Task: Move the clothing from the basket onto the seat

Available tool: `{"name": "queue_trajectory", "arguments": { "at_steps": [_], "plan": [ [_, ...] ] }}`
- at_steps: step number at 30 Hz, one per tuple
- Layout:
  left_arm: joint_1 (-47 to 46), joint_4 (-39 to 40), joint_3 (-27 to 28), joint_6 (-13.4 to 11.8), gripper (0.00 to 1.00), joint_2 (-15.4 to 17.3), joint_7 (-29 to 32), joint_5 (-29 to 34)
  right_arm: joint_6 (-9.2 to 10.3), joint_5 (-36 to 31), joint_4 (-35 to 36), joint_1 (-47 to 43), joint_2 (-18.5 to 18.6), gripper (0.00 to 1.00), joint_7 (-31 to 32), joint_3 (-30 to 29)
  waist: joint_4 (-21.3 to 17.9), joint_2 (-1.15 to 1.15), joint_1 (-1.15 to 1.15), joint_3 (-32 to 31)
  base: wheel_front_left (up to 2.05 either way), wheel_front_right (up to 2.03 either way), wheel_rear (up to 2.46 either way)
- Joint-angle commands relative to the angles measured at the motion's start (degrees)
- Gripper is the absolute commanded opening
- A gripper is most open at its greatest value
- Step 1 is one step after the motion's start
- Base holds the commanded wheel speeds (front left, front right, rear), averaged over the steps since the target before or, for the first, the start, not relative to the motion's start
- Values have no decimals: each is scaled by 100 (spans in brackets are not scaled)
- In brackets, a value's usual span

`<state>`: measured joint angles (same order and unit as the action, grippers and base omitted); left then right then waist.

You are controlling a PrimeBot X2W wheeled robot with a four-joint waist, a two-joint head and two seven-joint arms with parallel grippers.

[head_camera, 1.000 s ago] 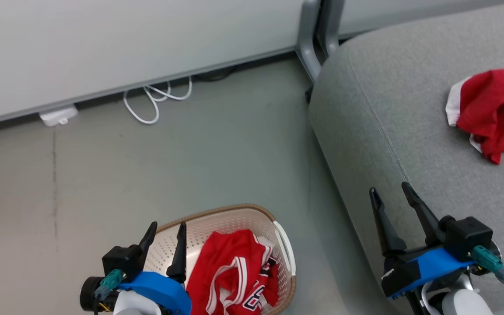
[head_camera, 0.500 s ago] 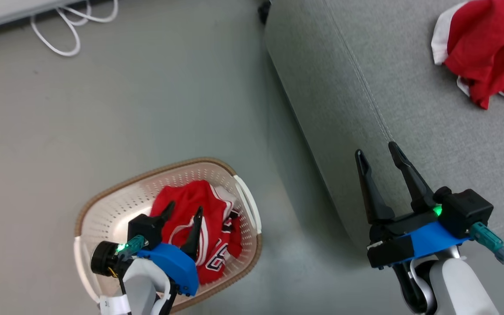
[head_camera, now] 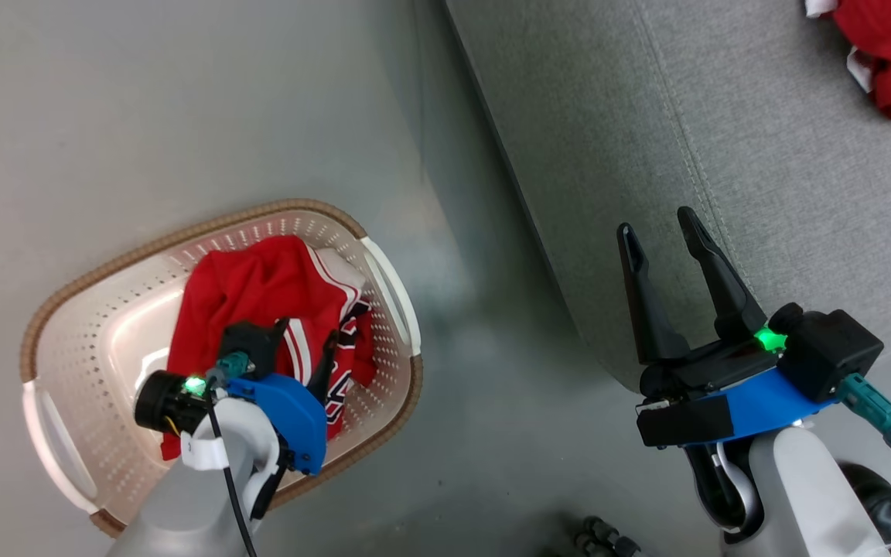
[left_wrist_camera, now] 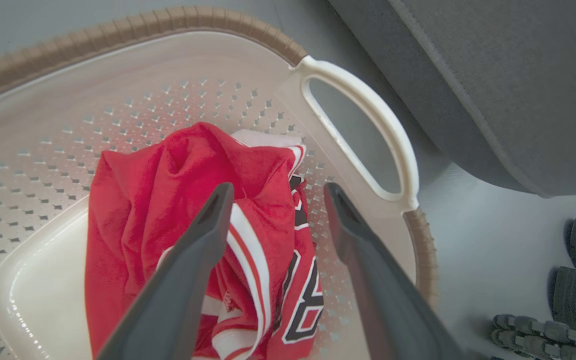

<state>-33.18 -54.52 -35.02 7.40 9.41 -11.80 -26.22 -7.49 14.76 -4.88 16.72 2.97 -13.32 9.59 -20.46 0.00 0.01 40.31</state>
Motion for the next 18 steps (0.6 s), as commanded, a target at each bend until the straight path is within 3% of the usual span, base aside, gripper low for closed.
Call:
{"name": "queue_trajectory", "arguments": {
  "at_steps": [1,11,18],
  "plan": [
    [-200,-105,-7,12,100,70,87,-47,-1,48,9,133,-14,100,-57,43,-101,0,-1,267,0,0,0],
    [-490,-600,59,-58,100,77,456,-206,-1,212,-62,281,-15,100,-157,250,-218,0,-1,595,0,0,0],
    [-628,-833,192,-296,100,71,760,-363,-1,301,-72,334,-15,100,-191,324,-272,0,-1,793,0,0,0]
  ]
}}
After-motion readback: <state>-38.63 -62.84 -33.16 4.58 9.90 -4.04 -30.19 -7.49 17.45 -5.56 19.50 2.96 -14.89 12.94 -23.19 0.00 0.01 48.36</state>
